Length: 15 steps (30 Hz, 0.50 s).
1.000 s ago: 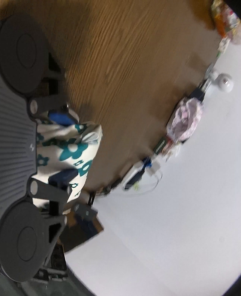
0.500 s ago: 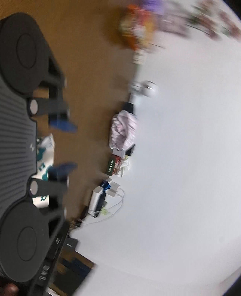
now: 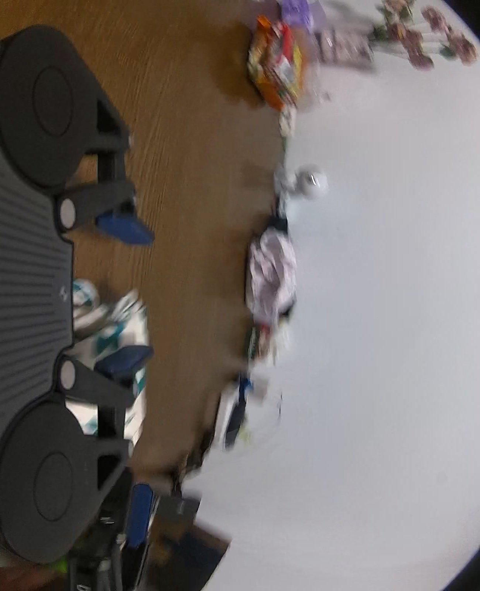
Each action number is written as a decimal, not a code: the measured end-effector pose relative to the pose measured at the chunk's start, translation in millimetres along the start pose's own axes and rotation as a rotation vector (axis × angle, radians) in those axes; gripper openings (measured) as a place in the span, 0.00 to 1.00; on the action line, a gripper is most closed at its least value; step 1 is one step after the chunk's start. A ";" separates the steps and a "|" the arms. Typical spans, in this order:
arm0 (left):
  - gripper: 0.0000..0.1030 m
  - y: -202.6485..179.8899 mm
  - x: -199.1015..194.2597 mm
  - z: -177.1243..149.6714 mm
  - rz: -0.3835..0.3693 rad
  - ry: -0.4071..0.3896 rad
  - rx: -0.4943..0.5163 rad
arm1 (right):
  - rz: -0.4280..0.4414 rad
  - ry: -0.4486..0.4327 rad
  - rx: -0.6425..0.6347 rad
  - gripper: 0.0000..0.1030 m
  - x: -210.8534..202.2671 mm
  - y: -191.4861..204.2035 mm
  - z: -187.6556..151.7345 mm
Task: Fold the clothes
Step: 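Grasp the bundle sides with both grippers and carry it beside the pink cloth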
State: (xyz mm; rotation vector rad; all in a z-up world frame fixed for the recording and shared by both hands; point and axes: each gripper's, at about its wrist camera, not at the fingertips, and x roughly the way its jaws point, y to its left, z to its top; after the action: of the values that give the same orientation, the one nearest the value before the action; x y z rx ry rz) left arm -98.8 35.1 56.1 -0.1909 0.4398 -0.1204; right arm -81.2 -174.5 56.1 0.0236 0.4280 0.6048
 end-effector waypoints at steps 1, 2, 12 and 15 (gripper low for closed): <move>0.59 -3.0 -11.4 -7.4 -0.040 0.008 0.047 | 0.035 0.013 -0.026 0.80 -10.4 -0.9 -6.3; 0.59 -6.2 -22.9 -15.1 -0.081 0.017 0.095 | 0.071 0.026 -0.052 0.80 -20.8 -1.7 -12.7; 0.52 -26.8 -5.8 -50.3 -0.098 0.164 0.204 | 0.046 0.229 -0.153 0.46 5.2 9.7 -46.9; 0.41 -13.9 6.9 -41.8 -0.168 0.198 0.153 | 0.033 0.233 -0.125 0.36 10.1 7.7 -49.6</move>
State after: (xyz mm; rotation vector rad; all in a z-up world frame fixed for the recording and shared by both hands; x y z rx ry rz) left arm -111.7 13.9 19.1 -0.0650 0.6094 -0.3385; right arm -97.6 -167.6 8.1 -0.1612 0.6157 0.6686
